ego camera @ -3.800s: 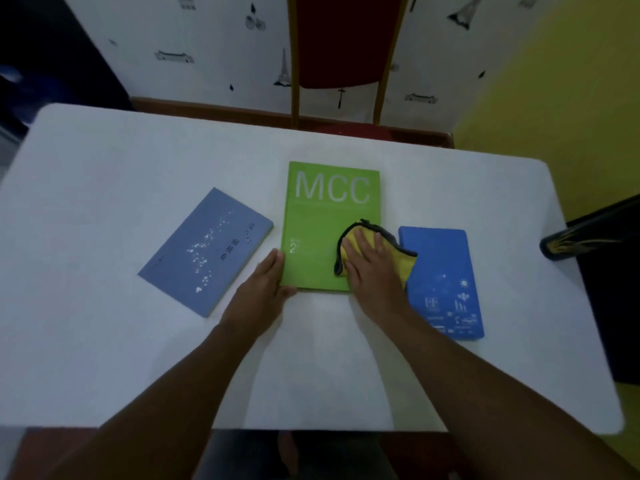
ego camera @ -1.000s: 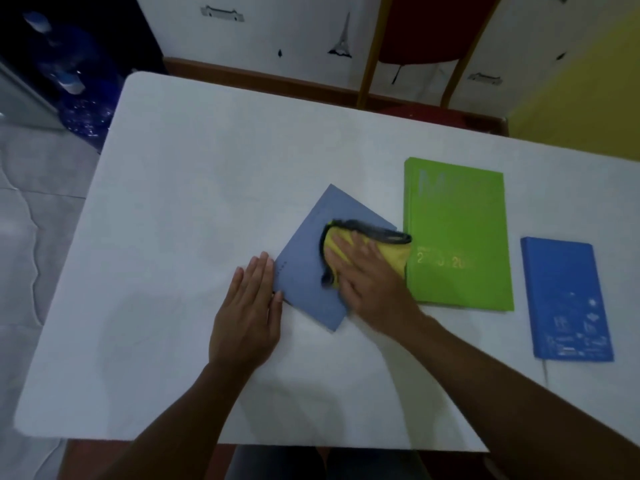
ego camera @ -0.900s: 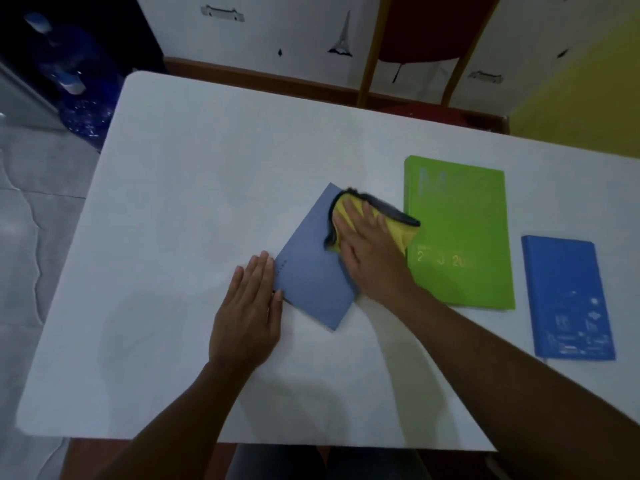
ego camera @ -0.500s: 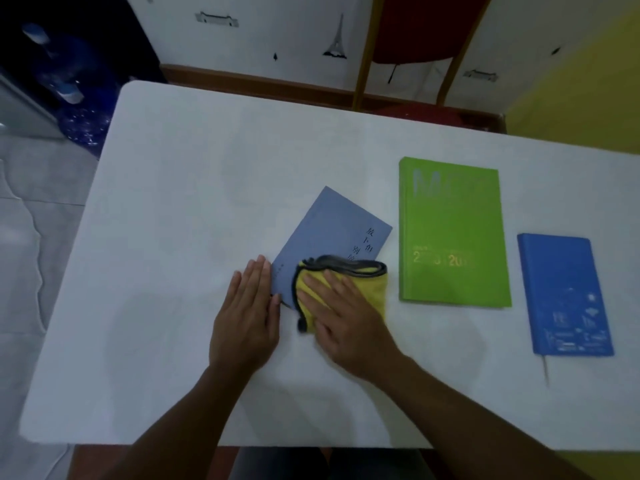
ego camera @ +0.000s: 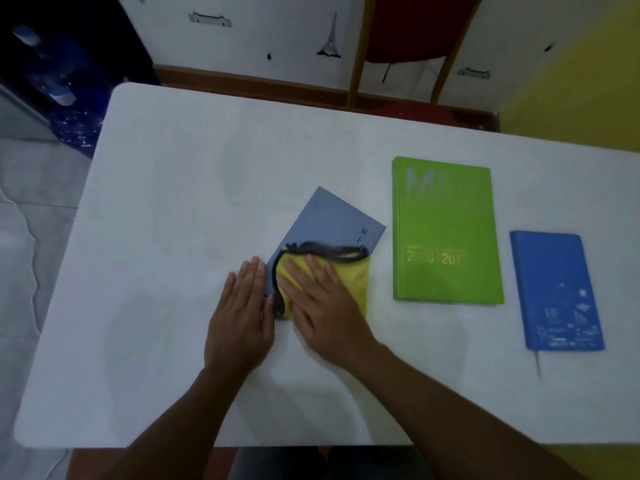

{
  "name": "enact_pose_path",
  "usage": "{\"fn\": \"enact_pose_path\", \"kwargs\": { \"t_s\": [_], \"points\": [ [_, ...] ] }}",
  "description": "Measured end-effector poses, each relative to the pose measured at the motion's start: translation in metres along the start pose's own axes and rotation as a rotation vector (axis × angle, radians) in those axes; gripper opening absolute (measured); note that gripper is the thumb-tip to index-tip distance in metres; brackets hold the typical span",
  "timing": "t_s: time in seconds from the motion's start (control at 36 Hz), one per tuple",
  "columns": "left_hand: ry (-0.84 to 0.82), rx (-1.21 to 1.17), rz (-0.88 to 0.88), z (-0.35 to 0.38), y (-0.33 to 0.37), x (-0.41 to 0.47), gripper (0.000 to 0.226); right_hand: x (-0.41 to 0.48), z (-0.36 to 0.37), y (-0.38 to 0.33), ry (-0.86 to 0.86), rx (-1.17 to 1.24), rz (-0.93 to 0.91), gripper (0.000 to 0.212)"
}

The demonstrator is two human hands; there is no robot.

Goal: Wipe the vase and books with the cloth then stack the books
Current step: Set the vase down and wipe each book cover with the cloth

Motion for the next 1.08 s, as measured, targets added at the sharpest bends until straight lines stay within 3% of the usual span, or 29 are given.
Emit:
{"fn": "enact_pose_path", "kwargs": {
  "t_s": [0.19, 0.33, 0.47, 0.72, 0.86, 0.97, 1.08],
  "points": [
    [0.04, -0.016, 0.006, 0.001, 0.0, 0.001, 0.057, -0.032, -0.015, 0.036, -0.016, -0.021, -0.056, 0.049],
    [0.011, -0.014, -0.005, 0.001, 0.0, 0.0, 0.058, 0.016, -0.026, 0.075, -0.016, -0.024, 0.185, 0.052],
    [-0.003, -0.005, -0.016, 0.001, 0.001, 0.0, 0.059, 0.068, -0.018, 0.064, 0.015, 0.063, 0.36, 0.056],
    [-0.03, -0.018, -0.014, 0.0, 0.0, 0.0, 0.059, 0.008, 0.011, -0.002, 0.018, -0.003, 0.107, 0.055],
    [-0.089, -0.058, -0.041, 0.0, -0.002, 0.0, 0.058, -0.037, 0.012, -0.001, -0.017, -0.019, -0.058, 0.058],
    [-0.12, -0.134, -0.085, -0.004, 0.003, -0.003, 0.064, -0.042, 0.005, 0.013, -0.04, 0.135, -0.128, 0.076],
    [-0.082, -0.149, -0.006, -0.02, 0.033, -0.014, 0.078, -0.052, -0.009, 0.019, -0.05, 0.301, -0.16, 0.069]
  ]
}}
Point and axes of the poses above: each hand's wrist, its own x-axis towards the middle knuckle, its own z-axis out of the palm, y = z × x, the point moved 1 cm from there along x, towards the middle knuckle, and after that the axes turned 8 degrees about -z, right-handed, at the moved point
